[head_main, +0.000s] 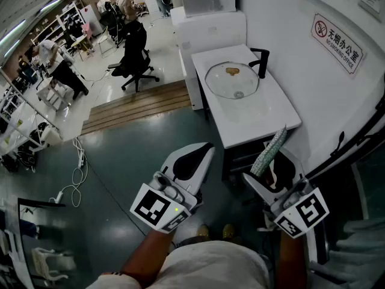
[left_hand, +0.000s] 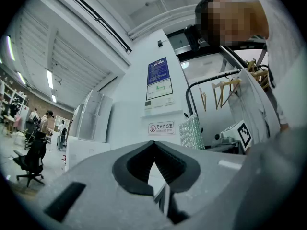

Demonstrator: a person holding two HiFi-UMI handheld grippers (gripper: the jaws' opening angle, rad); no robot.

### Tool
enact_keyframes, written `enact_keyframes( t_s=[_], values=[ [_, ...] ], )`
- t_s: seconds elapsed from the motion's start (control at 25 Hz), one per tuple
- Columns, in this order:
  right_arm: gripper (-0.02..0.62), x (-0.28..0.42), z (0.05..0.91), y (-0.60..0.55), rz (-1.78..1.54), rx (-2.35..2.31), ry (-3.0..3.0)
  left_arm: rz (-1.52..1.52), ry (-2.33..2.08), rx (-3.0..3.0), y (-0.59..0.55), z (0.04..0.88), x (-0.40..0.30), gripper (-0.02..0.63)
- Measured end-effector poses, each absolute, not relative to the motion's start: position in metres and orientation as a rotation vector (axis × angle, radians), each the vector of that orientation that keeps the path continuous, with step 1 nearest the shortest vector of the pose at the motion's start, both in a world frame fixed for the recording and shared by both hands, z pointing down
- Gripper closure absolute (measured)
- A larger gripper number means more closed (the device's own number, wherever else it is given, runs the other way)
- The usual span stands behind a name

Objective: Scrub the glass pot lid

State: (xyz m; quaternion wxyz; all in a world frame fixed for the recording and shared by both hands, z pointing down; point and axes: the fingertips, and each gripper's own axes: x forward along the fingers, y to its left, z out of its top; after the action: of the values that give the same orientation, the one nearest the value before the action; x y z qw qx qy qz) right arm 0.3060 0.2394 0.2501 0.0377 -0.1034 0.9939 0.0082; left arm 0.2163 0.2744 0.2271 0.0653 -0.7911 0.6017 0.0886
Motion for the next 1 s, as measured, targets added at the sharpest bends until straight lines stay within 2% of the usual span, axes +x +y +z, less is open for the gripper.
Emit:
enact_keyframes(
  t_s=[0.6,1.0],
  values=[
    [0.247,0.295,0.252,0.237,-0.047,-0.314,3.033,0.28,1.825,-2.382,0.276,0.229,0.2,0.591],
    [0.247,0.263,0.26,0.235,-0.046,-0.364,3.063,0.303,1.825,-2.368,0.289,0.233,0.151,0.591]
  ],
)
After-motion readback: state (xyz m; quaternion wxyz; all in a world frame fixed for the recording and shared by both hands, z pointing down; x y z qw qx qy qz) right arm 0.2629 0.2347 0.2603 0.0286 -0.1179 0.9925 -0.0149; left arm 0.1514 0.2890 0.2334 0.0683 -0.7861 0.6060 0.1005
